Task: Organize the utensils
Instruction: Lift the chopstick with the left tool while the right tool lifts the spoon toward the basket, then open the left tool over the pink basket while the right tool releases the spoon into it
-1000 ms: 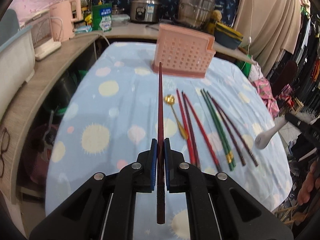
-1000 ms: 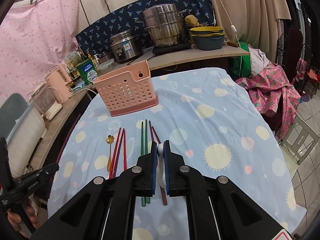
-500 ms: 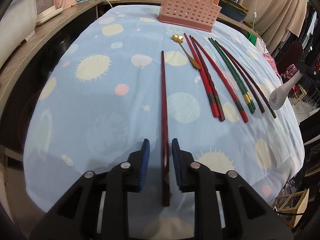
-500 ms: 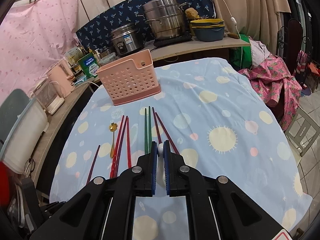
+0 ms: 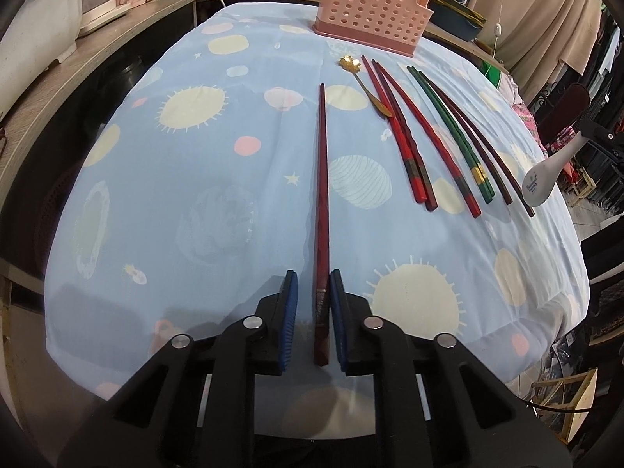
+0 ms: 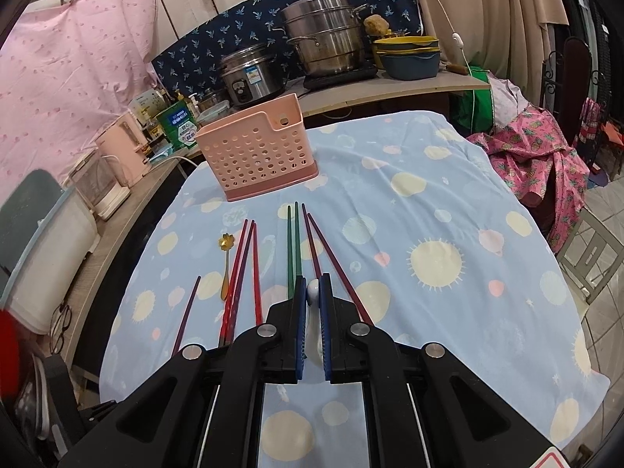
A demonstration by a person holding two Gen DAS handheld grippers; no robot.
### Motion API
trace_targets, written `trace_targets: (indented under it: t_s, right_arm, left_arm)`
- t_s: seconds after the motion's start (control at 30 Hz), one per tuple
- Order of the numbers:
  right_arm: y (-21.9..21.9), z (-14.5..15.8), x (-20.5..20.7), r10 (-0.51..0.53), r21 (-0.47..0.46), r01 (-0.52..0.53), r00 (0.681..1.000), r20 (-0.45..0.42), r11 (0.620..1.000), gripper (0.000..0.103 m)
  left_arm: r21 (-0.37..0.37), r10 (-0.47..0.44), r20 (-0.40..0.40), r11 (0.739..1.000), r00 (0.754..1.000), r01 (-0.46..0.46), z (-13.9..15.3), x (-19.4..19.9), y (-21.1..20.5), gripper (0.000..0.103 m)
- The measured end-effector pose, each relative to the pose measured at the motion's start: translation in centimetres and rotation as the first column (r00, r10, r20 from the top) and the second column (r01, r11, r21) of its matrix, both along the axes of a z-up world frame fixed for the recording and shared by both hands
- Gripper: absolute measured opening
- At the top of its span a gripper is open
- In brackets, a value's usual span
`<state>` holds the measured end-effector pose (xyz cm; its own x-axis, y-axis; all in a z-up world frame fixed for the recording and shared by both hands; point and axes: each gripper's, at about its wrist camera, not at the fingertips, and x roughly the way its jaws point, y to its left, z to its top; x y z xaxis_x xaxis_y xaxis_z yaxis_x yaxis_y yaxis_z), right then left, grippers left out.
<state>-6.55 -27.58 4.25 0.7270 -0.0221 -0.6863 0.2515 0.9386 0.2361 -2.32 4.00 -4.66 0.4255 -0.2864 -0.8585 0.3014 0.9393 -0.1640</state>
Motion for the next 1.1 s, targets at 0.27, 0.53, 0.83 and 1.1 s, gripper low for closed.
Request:
trace_targets:
  t_s: [0.27, 0.53, 0.83, 1.1]
  right_arm:
    - [-0.2, -0.1, -0.4, -0.002, 0.001, 0.002, 1.0, -0.003, 1.0, 0.007]
    - [-0.5, 0.2, -0.9, -0.001, 0.002, 0.001, 1.0, 0.012, 1.0, 0.007]
    - [-1.3, 5.7, 0.8, 0.009, -0.025, -0.006, 0.991, 0.132, 1.0, 0.007]
    - [-2.3, 8.4, 5.8, 0.02, -0.005, -0.019, 0.978, 0.206, 1.0, 0.007]
  left_arm:
    - [-0.001, -0.015, -0.002, 1.0, 1.0, 0.015, 0.2, -0.9, 0.1, 0.007]
    - [0.012, -0.012, 0.086, 1.0, 0.996, 0.011, 3.0, -1.1, 0.4, 0.007]
    - [-0.09, 0.008, 0.289, 0.996, 0.957, 0.018, 12.5, 3.0, -0.6, 0.007]
    - [-0.16, 0.054, 0.475, 0.987, 0.879, 0.025, 20.7, 8.9, -3.1, 0.007]
